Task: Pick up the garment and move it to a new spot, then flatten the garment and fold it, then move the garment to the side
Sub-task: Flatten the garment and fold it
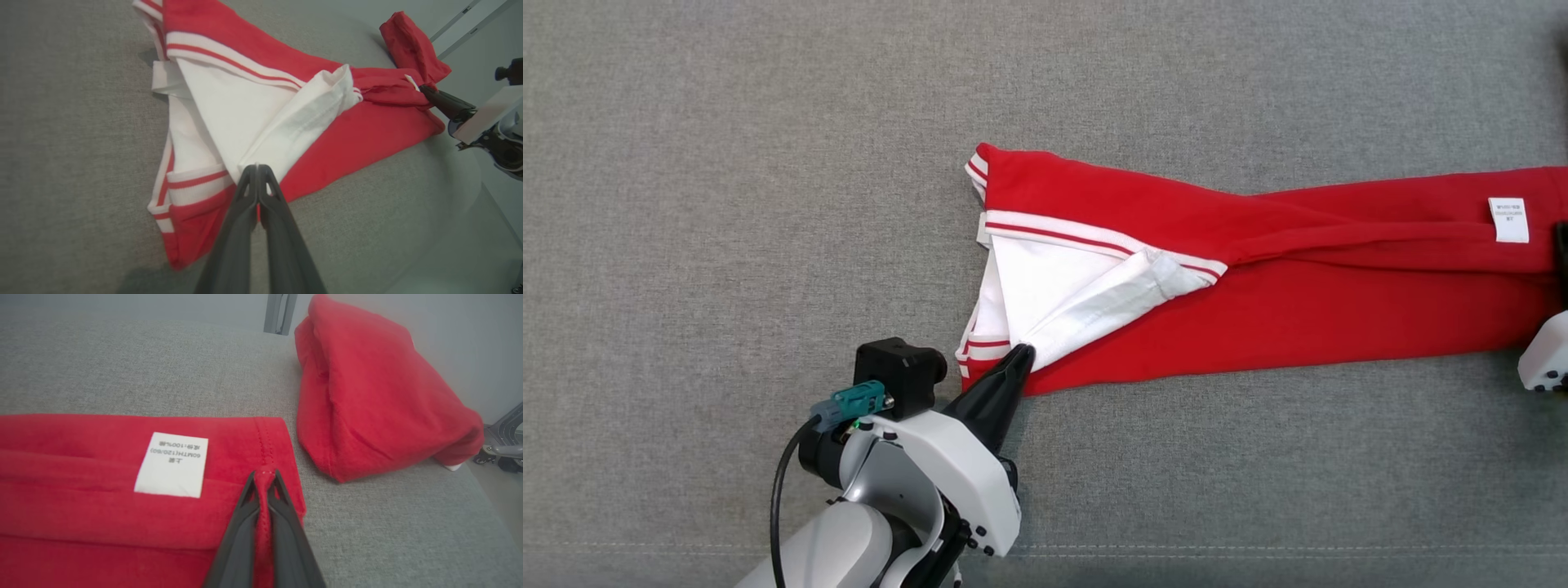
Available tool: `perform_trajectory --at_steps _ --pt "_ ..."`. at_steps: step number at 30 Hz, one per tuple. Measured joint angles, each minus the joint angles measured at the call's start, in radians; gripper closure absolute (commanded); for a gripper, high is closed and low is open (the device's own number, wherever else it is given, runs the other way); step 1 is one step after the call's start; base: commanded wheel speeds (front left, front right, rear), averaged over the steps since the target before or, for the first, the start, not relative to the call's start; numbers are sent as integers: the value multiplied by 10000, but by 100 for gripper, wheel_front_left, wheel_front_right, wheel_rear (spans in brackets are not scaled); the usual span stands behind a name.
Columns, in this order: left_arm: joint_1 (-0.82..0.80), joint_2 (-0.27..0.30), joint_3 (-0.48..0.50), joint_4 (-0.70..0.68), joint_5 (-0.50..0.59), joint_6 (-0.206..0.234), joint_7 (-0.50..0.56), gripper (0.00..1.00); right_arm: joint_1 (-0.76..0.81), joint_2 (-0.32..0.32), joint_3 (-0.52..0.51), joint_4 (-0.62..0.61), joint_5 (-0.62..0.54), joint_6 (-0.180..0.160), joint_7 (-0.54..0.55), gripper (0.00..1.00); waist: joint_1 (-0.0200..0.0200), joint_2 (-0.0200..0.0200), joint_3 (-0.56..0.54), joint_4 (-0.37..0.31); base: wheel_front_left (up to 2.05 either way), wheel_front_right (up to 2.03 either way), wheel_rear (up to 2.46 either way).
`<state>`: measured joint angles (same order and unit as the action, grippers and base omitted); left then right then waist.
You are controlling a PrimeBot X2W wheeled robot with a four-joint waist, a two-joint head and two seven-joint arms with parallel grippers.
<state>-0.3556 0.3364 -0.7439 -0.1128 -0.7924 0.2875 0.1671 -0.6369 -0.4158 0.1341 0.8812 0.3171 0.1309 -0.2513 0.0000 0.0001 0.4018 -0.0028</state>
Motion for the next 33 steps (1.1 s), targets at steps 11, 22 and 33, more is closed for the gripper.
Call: perform_trajectory --at_steps 11,22,33 --pt "-2 -353 159 980 245 128 -1193 0 145 487 -675 -986 -288 0 0 0 0 0 -488 -95 0 0 0" --pt "439 -901 1262 1714 677 111 -4006 0 1557 1557 -894 -2583 -332 0 0 0 0 0 -1421 -312 0 0 0" --pt "2123 -2050 3950 1275 3162 -428 -4188 0 3265 2303 -890 -4100 -79 0 0 0 0 0 -2615 -506 0 0 0"
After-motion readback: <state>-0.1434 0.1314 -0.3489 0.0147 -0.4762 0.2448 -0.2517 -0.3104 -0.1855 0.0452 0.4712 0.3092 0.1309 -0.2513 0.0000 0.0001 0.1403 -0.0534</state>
